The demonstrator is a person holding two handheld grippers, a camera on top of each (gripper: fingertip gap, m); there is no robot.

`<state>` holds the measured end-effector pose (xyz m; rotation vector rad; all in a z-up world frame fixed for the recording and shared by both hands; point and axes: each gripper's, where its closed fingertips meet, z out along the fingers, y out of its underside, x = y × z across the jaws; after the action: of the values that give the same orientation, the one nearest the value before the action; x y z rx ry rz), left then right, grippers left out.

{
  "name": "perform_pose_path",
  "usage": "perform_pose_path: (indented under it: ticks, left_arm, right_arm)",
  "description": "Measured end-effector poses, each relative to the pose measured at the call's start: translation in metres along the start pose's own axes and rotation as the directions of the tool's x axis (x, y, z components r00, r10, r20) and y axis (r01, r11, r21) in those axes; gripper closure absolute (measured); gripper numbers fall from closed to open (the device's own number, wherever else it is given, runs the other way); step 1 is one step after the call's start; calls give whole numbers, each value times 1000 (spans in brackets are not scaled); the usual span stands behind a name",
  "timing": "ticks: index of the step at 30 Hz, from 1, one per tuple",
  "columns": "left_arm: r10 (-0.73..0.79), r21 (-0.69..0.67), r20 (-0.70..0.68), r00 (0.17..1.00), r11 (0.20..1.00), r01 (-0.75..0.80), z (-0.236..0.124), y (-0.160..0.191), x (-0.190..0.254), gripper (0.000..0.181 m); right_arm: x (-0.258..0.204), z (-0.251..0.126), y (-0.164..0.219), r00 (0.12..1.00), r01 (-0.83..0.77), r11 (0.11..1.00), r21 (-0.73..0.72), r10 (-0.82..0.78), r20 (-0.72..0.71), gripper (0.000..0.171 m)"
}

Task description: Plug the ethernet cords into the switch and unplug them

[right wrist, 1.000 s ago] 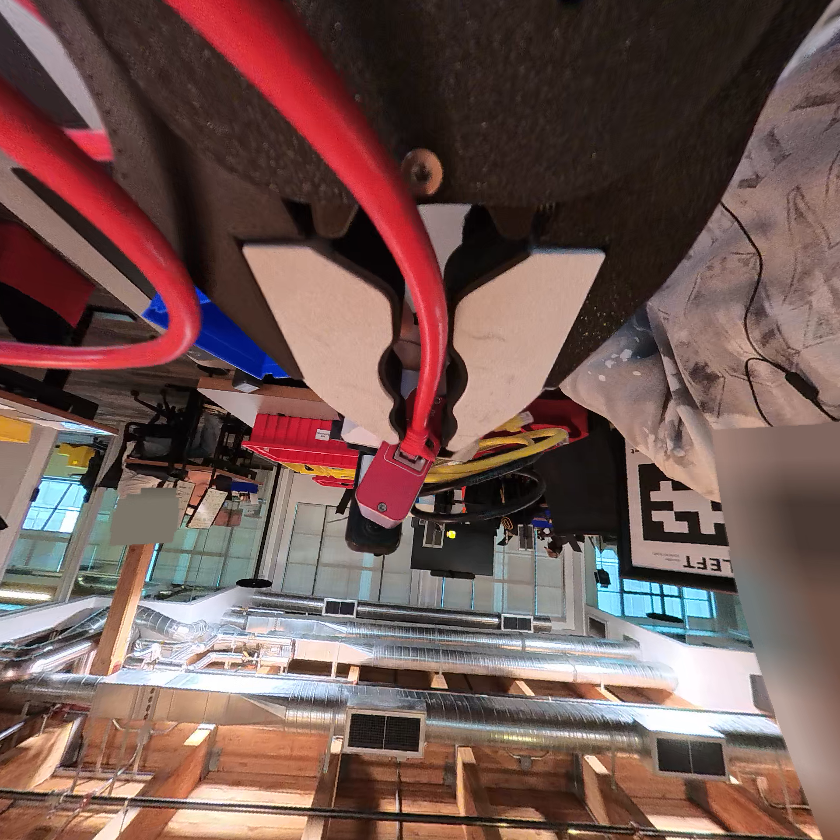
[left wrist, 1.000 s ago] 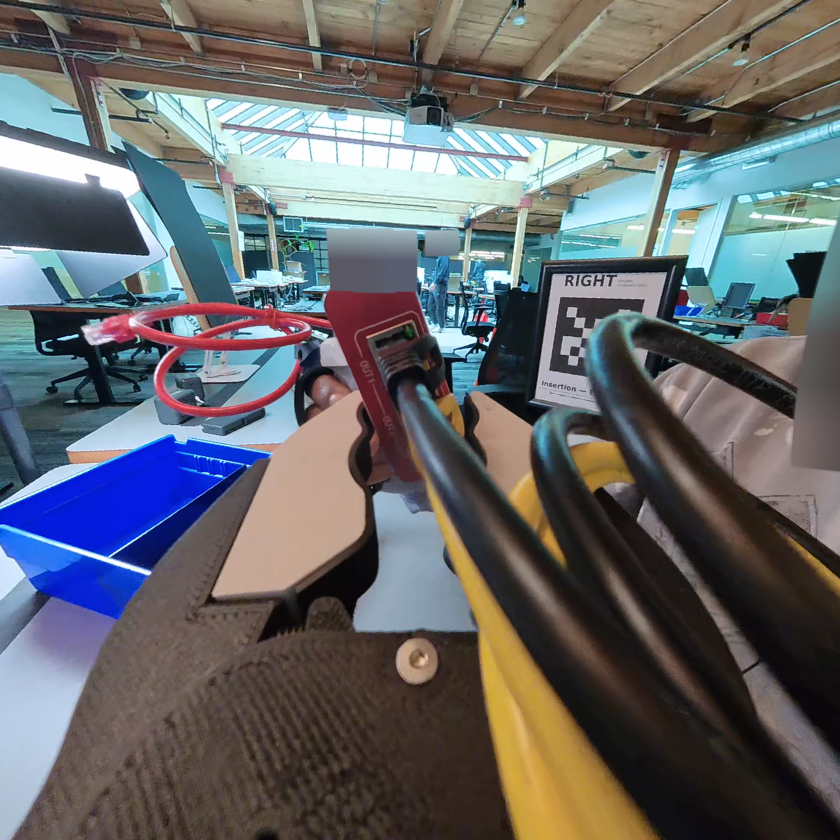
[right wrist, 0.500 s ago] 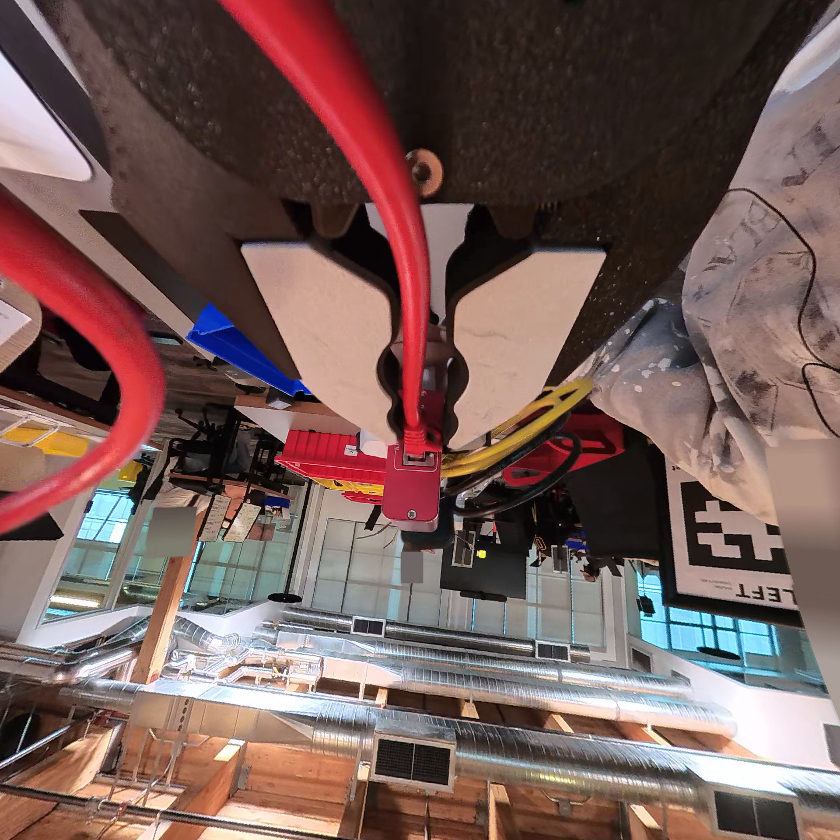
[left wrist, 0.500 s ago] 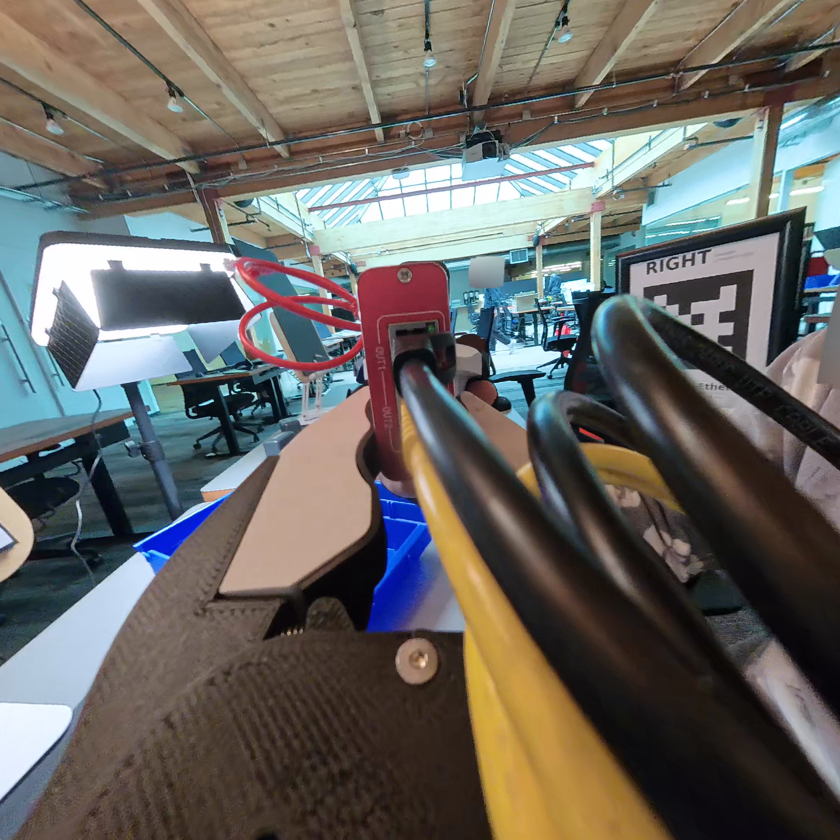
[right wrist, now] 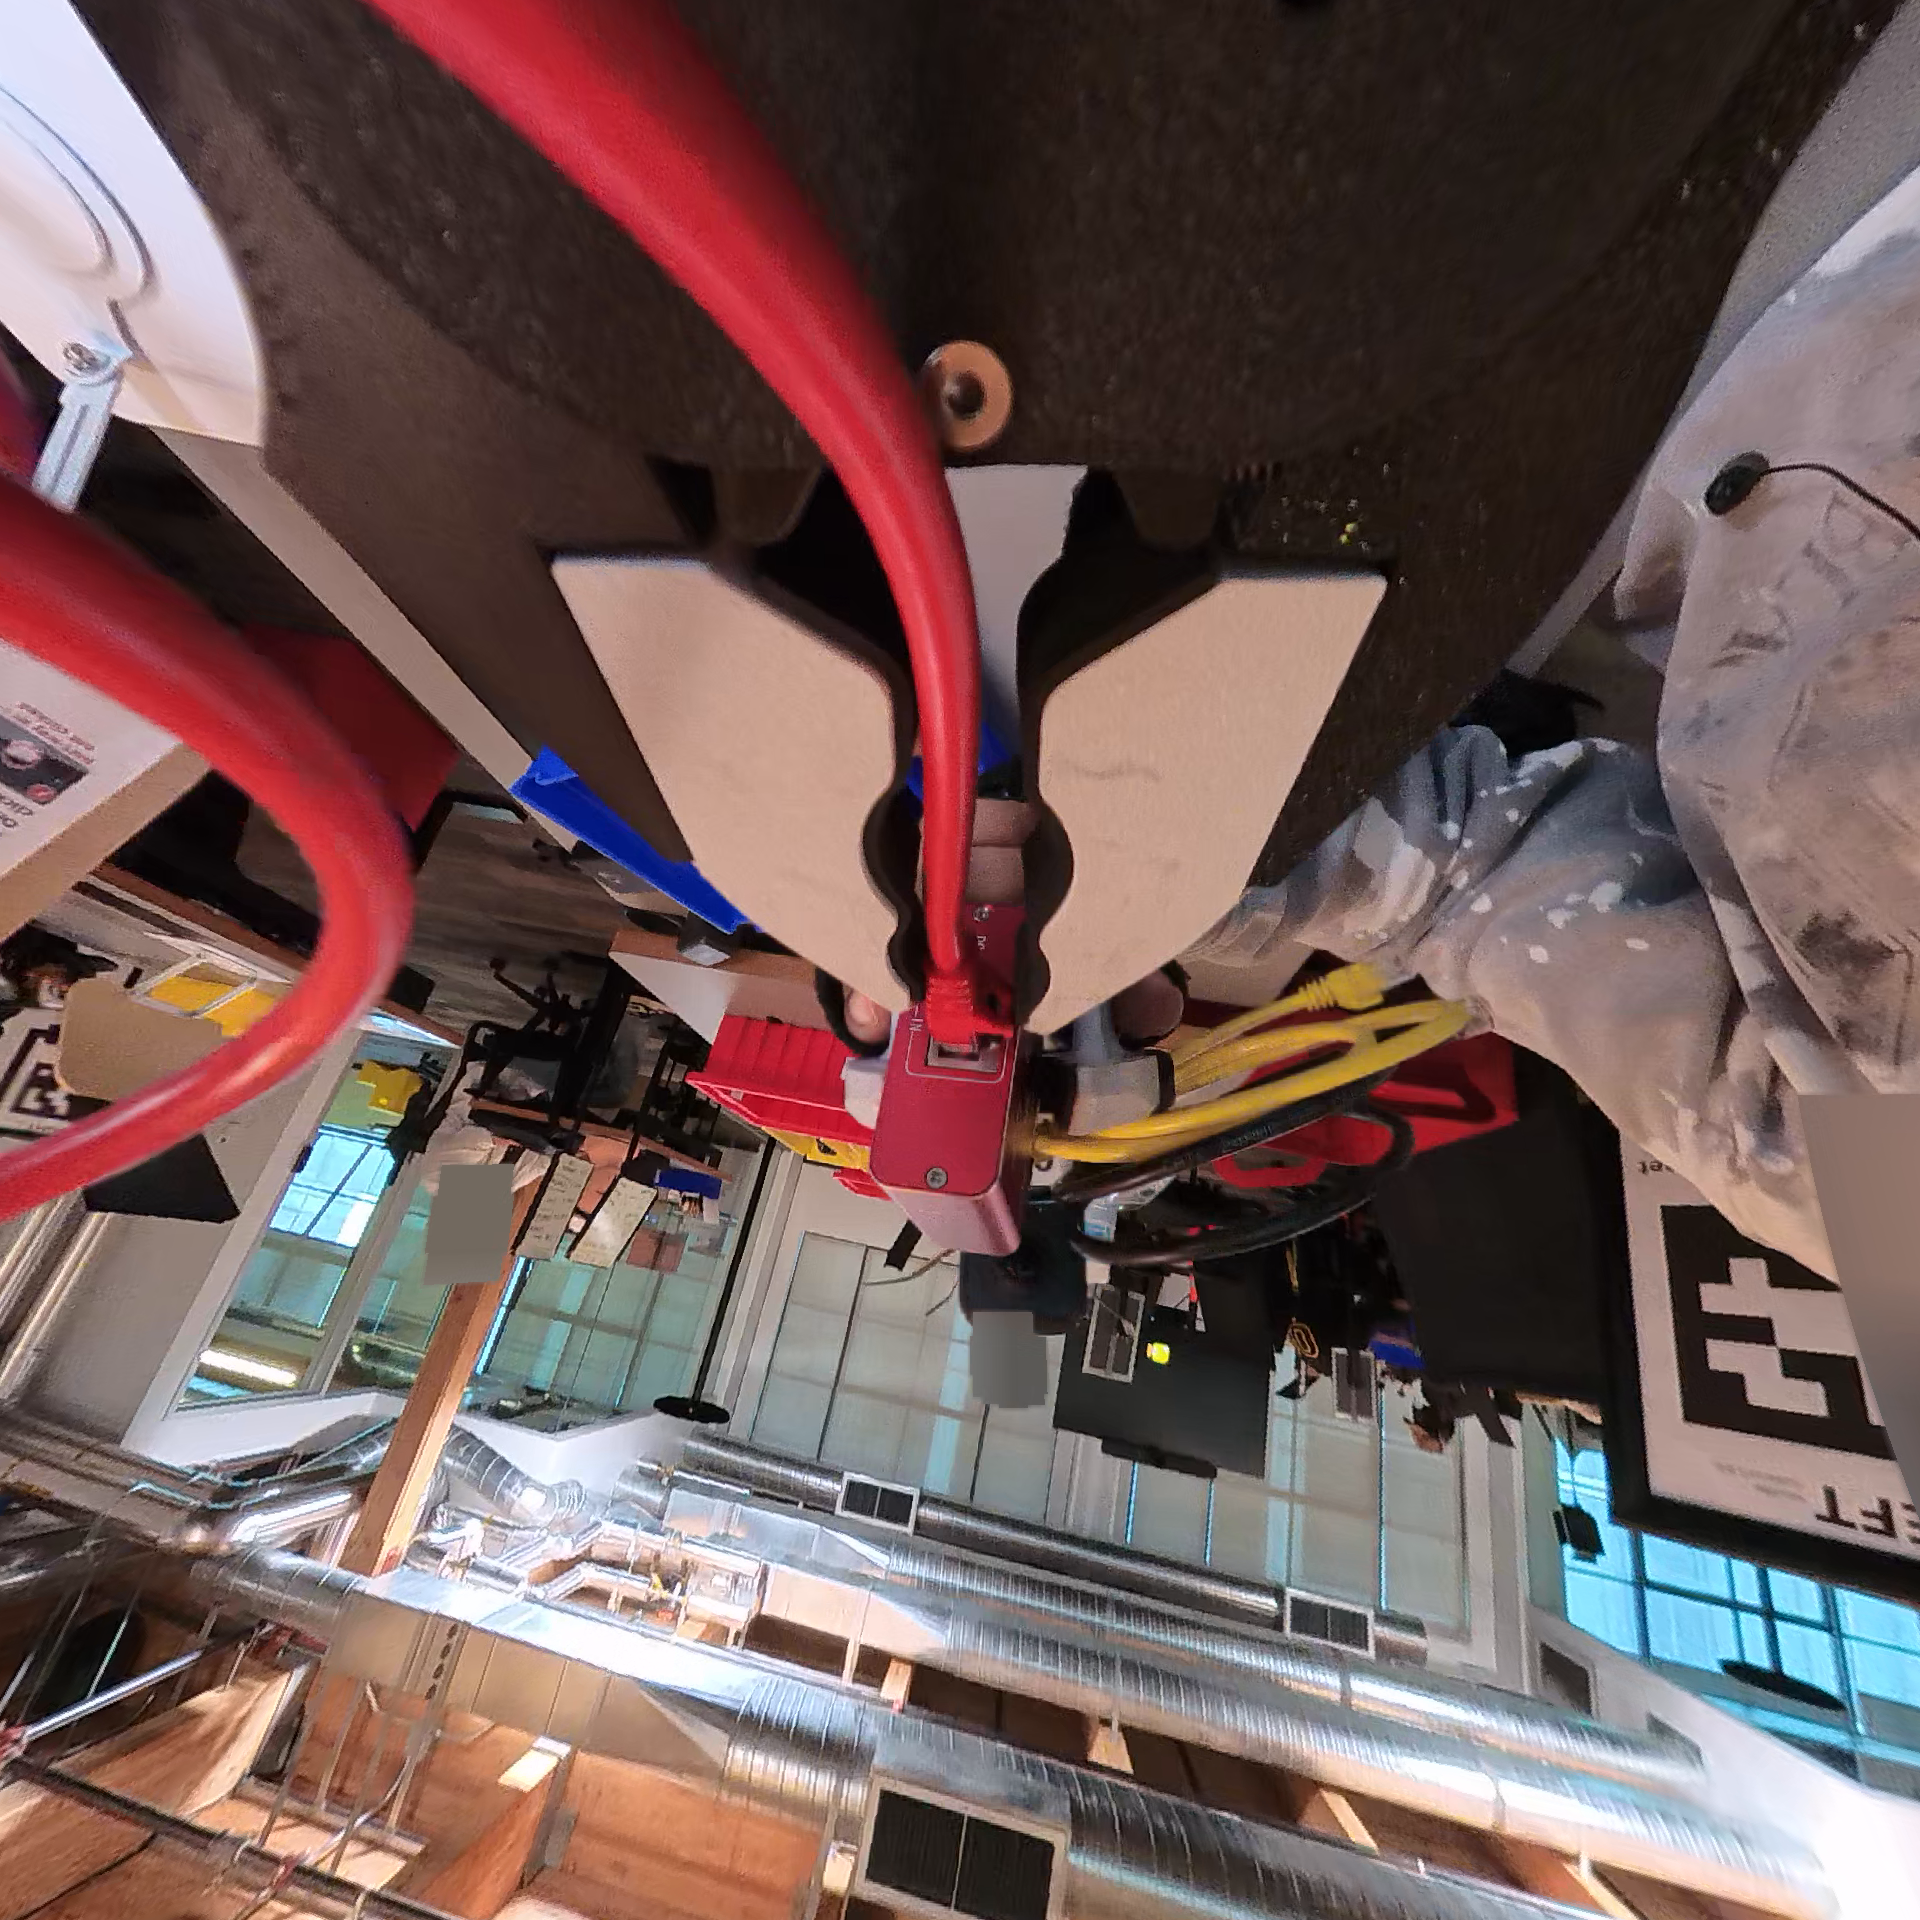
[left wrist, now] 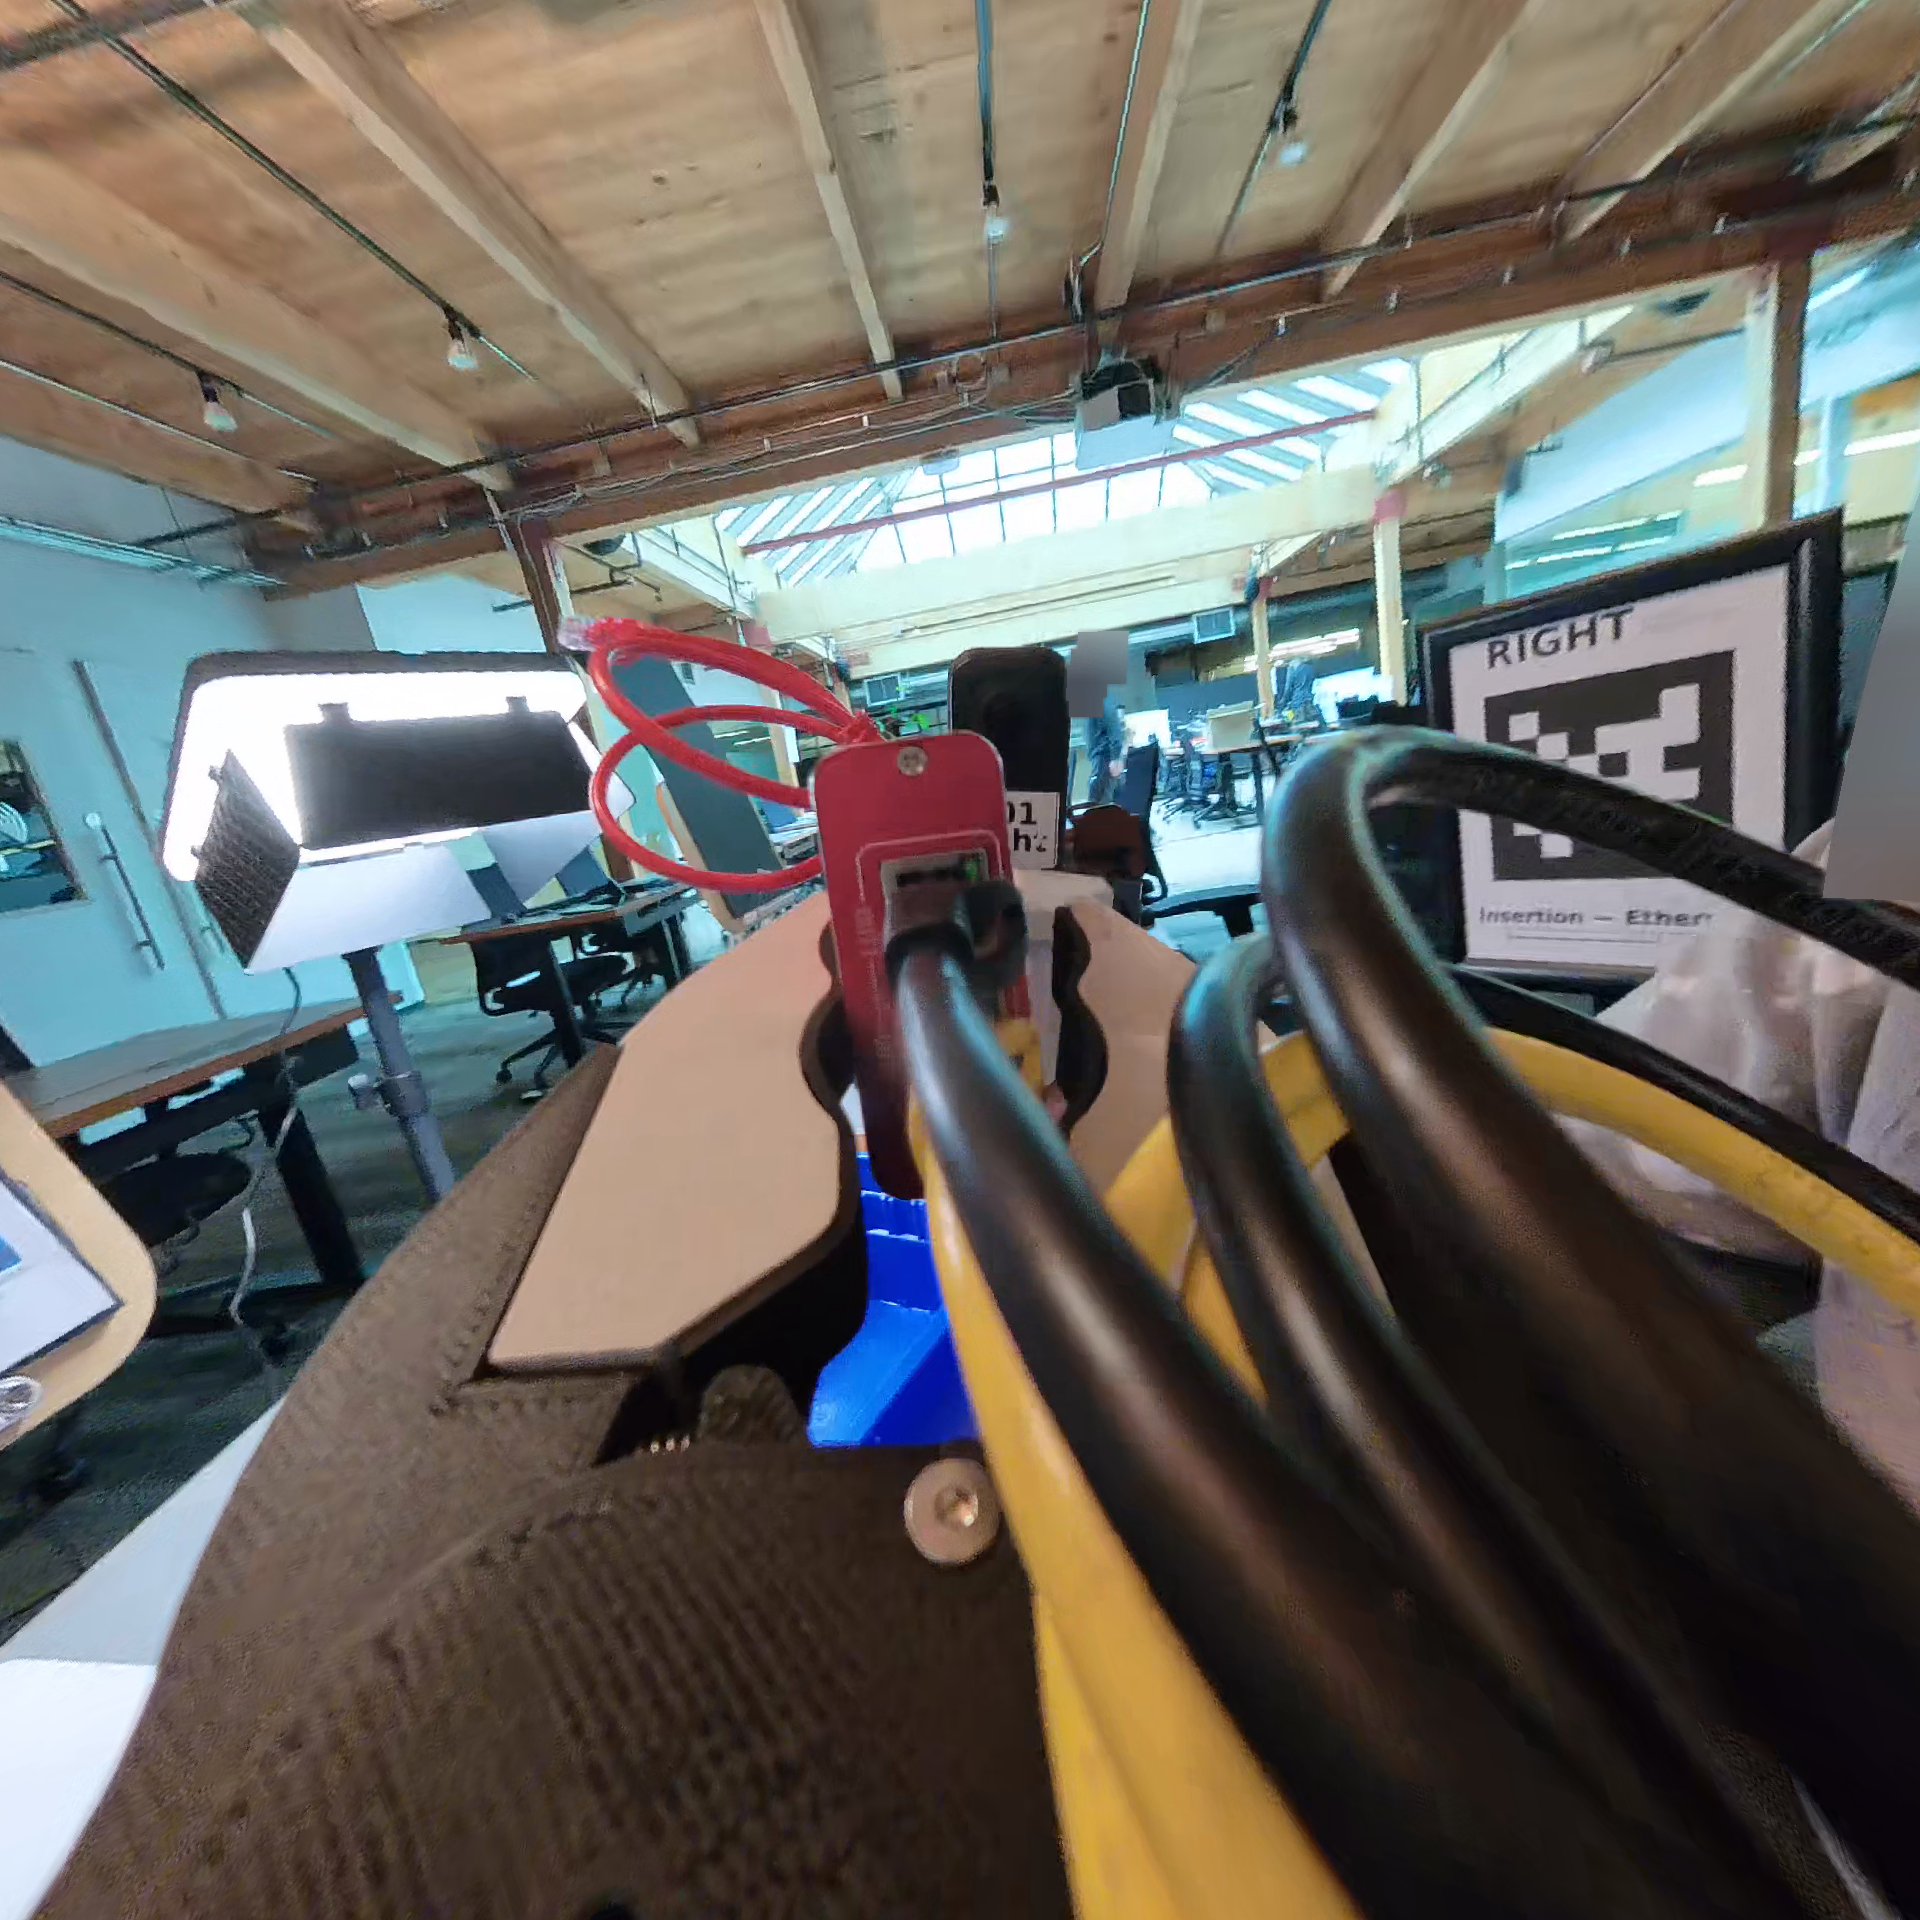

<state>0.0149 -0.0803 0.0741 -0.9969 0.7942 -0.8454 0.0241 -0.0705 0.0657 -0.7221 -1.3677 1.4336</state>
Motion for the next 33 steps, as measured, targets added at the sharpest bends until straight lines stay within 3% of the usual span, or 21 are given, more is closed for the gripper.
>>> perform_pose_path:
  ticks: [1,4,22,33]
  left_arm:
    - [-10,-12,-3,1000,1000,10,0,1,0,106]
    - [14,-38,1,1000,999,-14,-3,4,-2,150]
    - [237,-51,126,963,971,-232,-9,-4,-7,153]
    - [176,-62,130,976,984,-169,-9,-1,-16,150]
  right_arm:
    - [0,0,-1,1000,1,1000,8,-1,2,156]
    - [1,1,3,1000,17,1000,-11,-18,-11,156]
    - [13,11,0,985,69,997,-30,-73,-158,154]
    - [19,6,5,980,92,992,-83,-105,-171,155]
